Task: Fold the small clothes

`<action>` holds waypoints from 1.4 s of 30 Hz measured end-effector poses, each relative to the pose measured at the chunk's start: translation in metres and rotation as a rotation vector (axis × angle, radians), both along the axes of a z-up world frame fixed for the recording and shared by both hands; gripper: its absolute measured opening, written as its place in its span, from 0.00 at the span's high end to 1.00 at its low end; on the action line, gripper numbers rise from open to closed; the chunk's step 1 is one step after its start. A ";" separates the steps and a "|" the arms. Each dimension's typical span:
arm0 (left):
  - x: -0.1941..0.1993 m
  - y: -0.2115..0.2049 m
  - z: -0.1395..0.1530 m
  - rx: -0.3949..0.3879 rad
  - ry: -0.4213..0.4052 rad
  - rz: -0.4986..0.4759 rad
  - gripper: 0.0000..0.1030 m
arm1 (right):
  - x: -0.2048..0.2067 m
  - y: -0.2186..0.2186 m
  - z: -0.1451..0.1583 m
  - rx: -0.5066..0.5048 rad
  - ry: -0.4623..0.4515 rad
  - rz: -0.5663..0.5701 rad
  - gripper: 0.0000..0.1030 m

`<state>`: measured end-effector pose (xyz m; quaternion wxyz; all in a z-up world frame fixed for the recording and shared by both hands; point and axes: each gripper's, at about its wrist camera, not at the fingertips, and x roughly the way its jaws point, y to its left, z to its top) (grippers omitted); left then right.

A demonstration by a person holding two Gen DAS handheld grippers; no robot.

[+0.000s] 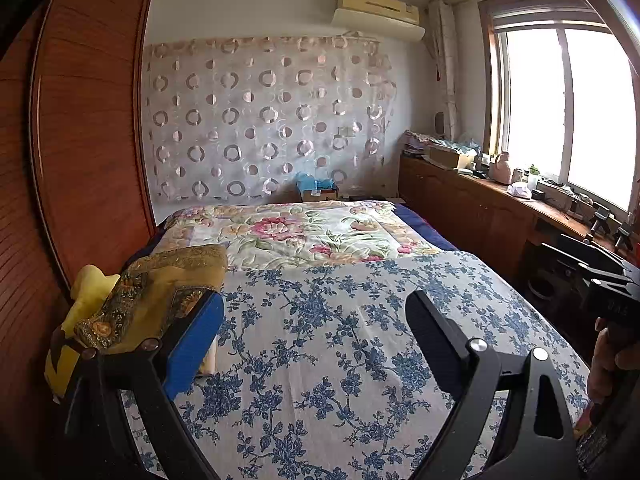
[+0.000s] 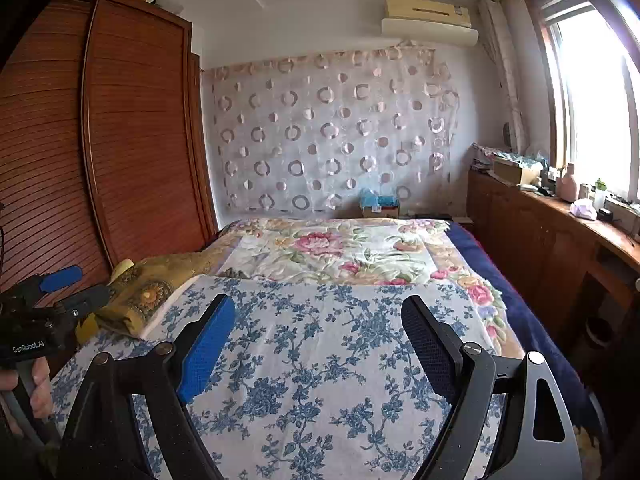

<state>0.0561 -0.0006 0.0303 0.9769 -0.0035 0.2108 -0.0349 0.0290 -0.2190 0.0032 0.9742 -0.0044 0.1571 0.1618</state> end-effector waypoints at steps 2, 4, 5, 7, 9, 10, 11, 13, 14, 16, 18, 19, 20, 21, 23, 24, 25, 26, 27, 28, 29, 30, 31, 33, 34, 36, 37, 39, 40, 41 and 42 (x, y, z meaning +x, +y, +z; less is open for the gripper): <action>0.000 0.001 0.000 0.001 -0.001 0.002 0.10 | 0.002 -0.002 0.000 -0.001 0.000 -0.001 0.16; 0.000 0.001 -0.001 -0.001 -0.001 0.003 0.10 | 0.004 -0.004 0.000 0.001 0.003 0.002 0.16; 0.000 0.001 -0.001 -0.001 -0.003 0.004 0.10 | 0.005 -0.005 0.000 0.000 0.003 0.002 0.16; 0.000 0.000 -0.001 -0.001 -0.004 0.005 0.10 | 0.007 -0.007 0.000 0.000 0.006 0.003 0.16; 0.000 0.002 -0.002 -0.002 -0.004 0.008 0.10 | 0.008 -0.009 0.001 0.000 0.005 0.005 0.16; 0.000 0.001 -0.002 -0.002 -0.005 0.010 0.10 | 0.009 -0.009 0.001 -0.001 0.005 0.006 0.16; 0.000 0.002 -0.002 -0.003 -0.004 0.008 0.10 | 0.009 -0.009 0.000 -0.001 0.005 0.005 0.16; 0.000 0.001 -0.002 -0.003 -0.007 0.009 0.10 | 0.010 -0.011 0.000 -0.001 0.006 0.006 0.16; 0.000 0.002 -0.002 -0.002 -0.006 0.009 0.10 | 0.010 -0.011 0.001 -0.001 0.006 0.005 0.16; 0.000 0.001 -0.002 -0.004 -0.008 0.011 0.10 | 0.010 -0.011 0.001 -0.003 0.003 0.005 0.16; 0.000 0.002 -0.002 -0.003 -0.008 0.012 0.10 | 0.011 -0.013 0.000 -0.003 0.002 0.006 0.16; 0.000 0.002 -0.001 -0.003 -0.009 0.012 0.10 | 0.011 -0.013 0.001 -0.003 0.001 0.005 0.16; -0.001 0.001 -0.001 -0.003 -0.012 0.013 0.10 | 0.011 -0.014 0.001 -0.004 0.001 0.006 0.16; -0.001 0.001 0.000 -0.004 -0.014 0.014 0.10 | 0.012 -0.014 0.001 -0.004 0.002 0.006 0.16; -0.002 0.000 0.001 -0.005 -0.019 0.017 0.10 | 0.013 -0.015 0.002 -0.005 0.001 0.005 0.16; -0.003 -0.001 0.002 -0.004 -0.020 0.018 0.10 | 0.013 -0.015 0.001 -0.006 0.001 0.006 0.16; -0.002 -0.001 0.002 -0.004 -0.020 0.017 0.10 | 0.013 -0.016 0.002 -0.006 0.000 0.006 0.16; -0.002 -0.001 0.002 -0.004 -0.020 0.018 0.10 | 0.013 -0.016 0.001 -0.006 -0.001 0.007 0.16; -0.003 -0.001 0.002 -0.004 -0.020 0.018 0.10 | 0.013 -0.017 0.002 -0.006 -0.001 0.005 0.16; -0.003 -0.001 0.002 -0.005 -0.021 0.018 0.10 | 0.013 -0.017 0.002 -0.006 -0.001 0.006 0.16; -0.003 -0.001 0.002 -0.005 -0.021 0.018 0.10 | 0.013 -0.017 0.002 -0.007 -0.001 0.008 0.16; -0.003 -0.001 0.002 -0.003 -0.021 0.019 0.10 | 0.013 -0.017 0.001 -0.007 -0.001 0.008 0.16; -0.003 -0.001 0.002 -0.003 -0.021 0.019 0.10 | 0.013 -0.017 0.002 -0.007 -0.002 0.008 0.16; -0.003 -0.001 0.002 -0.004 -0.021 0.019 0.10 | 0.014 -0.018 0.002 -0.010 -0.002 0.011 0.16; -0.003 -0.001 0.002 -0.004 -0.021 0.019 0.10 | 0.014 -0.018 0.002 -0.010 -0.002 0.010 0.16; -0.003 -0.001 0.002 -0.005 -0.022 0.018 0.10 | 0.014 -0.018 0.002 -0.009 -0.002 0.012 0.16; -0.003 -0.001 0.002 -0.004 -0.022 0.019 0.10 | 0.014 -0.019 0.002 -0.009 -0.003 0.010 0.16; -0.003 -0.001 0.002 -0.004 -0.021 0.019 0.10 | 0.015 -0.019 0.003 -0.010 -0.002 0.011 0.16; -0.003 -0.001 0.002 -0.005 -0.021 0.019 0.10 | 0.015 -0.018 0.002 -0.011 -0.003 0.012 0.16; -0.003 -0.001 0.001 -0.005 -0.021 0.018 0.10 | 0.015 -0.018 0.002 -0.011 -0.003 0.012 0.16; -0.003 -0.001 0.001 -0.004 -0.021 0.019 0.10 | 0.015 -0.018 0.001 -0.011 -0.003 0.011 0.16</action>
